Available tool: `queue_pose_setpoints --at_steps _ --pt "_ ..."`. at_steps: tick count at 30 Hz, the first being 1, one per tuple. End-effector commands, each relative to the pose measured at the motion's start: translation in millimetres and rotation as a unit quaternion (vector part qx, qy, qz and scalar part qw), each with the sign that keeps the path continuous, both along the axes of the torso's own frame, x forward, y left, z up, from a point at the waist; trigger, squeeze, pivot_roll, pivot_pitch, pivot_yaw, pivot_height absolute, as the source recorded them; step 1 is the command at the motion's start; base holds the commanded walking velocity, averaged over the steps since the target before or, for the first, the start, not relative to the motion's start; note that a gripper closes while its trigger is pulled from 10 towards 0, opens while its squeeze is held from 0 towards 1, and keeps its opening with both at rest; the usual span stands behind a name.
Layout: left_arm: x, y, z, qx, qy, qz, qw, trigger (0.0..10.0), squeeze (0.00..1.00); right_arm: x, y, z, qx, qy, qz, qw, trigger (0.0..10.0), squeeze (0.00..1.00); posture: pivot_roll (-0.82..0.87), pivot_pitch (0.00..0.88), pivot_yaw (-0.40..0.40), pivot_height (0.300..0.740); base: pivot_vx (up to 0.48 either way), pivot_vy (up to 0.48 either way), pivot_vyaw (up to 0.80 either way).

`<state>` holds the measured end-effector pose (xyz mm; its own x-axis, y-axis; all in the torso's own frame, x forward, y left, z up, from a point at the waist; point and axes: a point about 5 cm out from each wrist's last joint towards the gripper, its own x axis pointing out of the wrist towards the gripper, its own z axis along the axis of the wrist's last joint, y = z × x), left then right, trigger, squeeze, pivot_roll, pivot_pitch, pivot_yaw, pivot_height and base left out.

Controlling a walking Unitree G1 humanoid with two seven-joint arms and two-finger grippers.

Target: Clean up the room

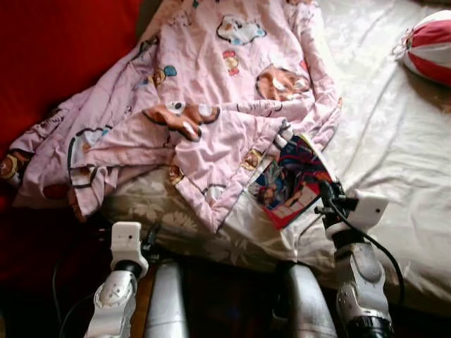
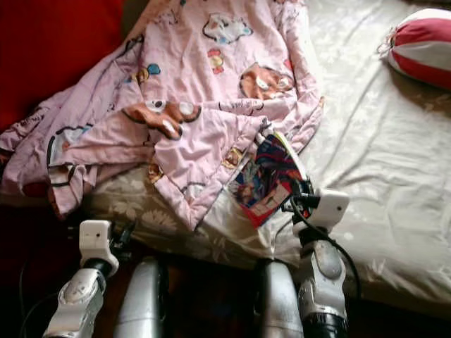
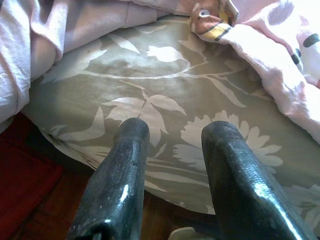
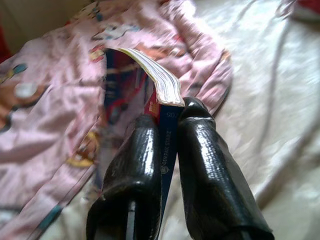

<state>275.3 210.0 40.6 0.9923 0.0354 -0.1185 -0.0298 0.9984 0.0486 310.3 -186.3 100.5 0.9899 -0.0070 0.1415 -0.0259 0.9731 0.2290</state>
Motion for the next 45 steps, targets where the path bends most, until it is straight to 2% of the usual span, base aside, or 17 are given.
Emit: queue_pose_setpoints --at_steps 1,3,10,14,17,20,28,40,45 --pt "-7.4 5.3 -11 -0.007 0.019 0.018 1.000 10.0 0.00 2.2 -2.8 16 -0.002 -0.028 -0.015 0.999 10.0 0.00 0.08 0.184 -0.024 0.595 0.000 0.000 0.00" --pt "-9.9 4.7 -16 -0.008 0.026 0.020 0.999 10.0 0.00 5.2 3.5 29 -0.003 -0.044 -0.017 0.999 10.0 0.00 0.08 0.177 -0.027 0.595 0.000 0.000 0.00" --pt "-17.9 9.6 -28 -0.006 0.050 0.030 0.998 10.0 0.00 1.8 9.2 31 0.024 -0.036 -0.013 0.999 10.0 0.00 0.08 0.174 -0.028 0.595 0.000 0.000 0.00" --pt "-23.4 11.7 -36 -0.008 0.065 0.037 0.997 10.0 0.00 0.4 13.4 40 0.027 -0.049 0.002 0.998 10.0 0.00 0.07 0.167 -0.031 0.595 0.000 0.000 0.00" --pt "-27.2 11.4 -42 -0.010 0.080 0.040 0.996 10.0 0.00 1.1 14.8 43 0.005 -0.049 0.011 0.999 10.0 0.00 0.07 0.162 -0.035 0.609 0.000 0.000 0.00" --pt "-35.8 9.4 -55 -0.013 0.114 0.041 0.993 10.0 0.00 2.2 14.3 43 0.013 -0.044 0.011 0.999 10.0 0.00 0.07 0.158 -0.036 0.634 0.000 0.000 0.00" --pt "-50.7 10.5 -71 -0.015 0.157 0.045 0.987 10.0 0.00 3.8 14.2 39 0.010 -0.029 0.017 0.999 10.0 0.00 0.08 0.158 -0.040 0.684 0.000 0.000 0.00" --pt "-62.2 12.5 -85 -0.018 0.201 0.053 0.978 10.0 0.00 3.8 11.4 36 0.014 -0.022 0.017 1.000 10.0 0.00 0.08 0.164 -0.041 0.739 0.000 0.000 0.00" --pt "-68.1 12.0 -91 -0.015 0.220 0.059 0.974 10.0 0.00 1.0 11.1 34 0.015 -0.026 0.020 0.999 10.0 0.00 0.08 0.161 -0.047 0.740 0.000 0.000 0.00"
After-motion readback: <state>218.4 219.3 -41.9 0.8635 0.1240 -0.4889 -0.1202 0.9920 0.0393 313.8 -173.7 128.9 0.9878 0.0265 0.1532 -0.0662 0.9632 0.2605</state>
